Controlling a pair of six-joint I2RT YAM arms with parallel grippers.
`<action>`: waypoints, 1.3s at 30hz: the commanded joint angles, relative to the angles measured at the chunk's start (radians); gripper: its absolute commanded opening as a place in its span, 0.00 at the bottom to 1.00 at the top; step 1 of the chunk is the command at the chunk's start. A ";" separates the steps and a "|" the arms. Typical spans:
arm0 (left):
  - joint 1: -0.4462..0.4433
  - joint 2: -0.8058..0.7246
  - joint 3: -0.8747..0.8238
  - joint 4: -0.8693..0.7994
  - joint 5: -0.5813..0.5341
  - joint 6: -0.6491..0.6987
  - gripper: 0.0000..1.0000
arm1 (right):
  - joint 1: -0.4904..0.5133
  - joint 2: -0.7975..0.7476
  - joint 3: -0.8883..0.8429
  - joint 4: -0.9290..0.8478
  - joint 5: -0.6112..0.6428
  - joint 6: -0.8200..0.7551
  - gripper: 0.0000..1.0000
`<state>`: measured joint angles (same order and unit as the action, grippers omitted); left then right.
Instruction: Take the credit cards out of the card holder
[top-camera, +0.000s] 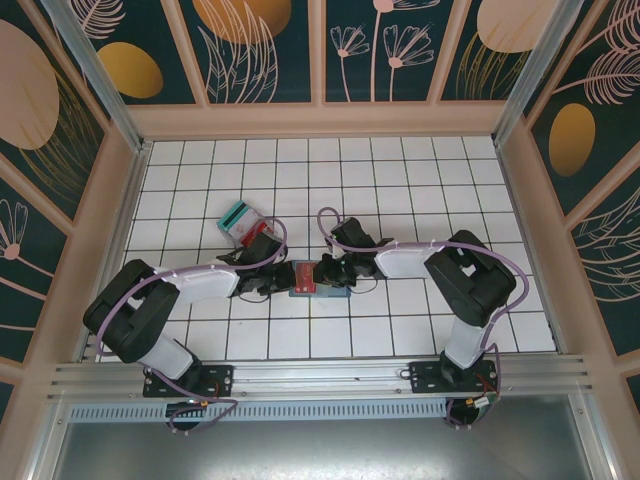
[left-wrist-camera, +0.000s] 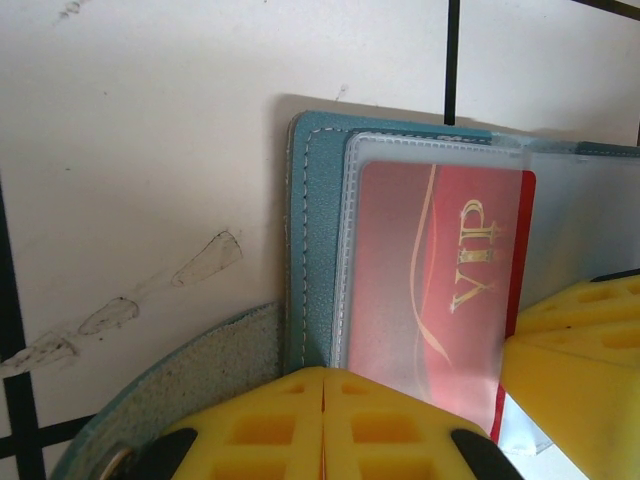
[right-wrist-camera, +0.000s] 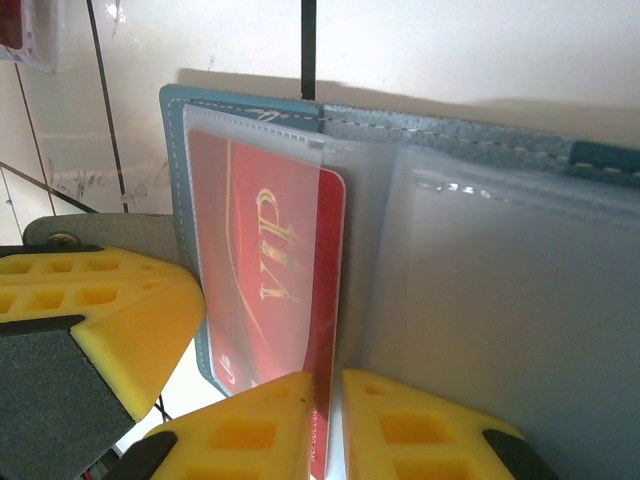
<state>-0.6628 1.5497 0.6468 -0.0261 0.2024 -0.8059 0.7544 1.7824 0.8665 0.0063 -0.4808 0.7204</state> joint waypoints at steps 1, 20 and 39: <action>0.002 0.024 -0.011 0.005 0.031 -0.009 0.10 | 0.005 0.031 0.012 0.010 -0.027 0.008 0.16; 0.002 0.029 -0.007 -0.067 -0.062 -0.023 0.00 | -0.045 -0.088 -0.078 -0.019 0.010 0.004 0.00; 0.003 -0.083 0.050 -0.021 -0.002 -0.073 0.29 | -0.137 -0.394 -0.192 -0.103 0.018 -0.066 0.00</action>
<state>-0.6609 1.5146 0.6552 -0.0494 0.1913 -0.8532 0.6273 1.4376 0.6910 -0.0513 -0.4629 0.6907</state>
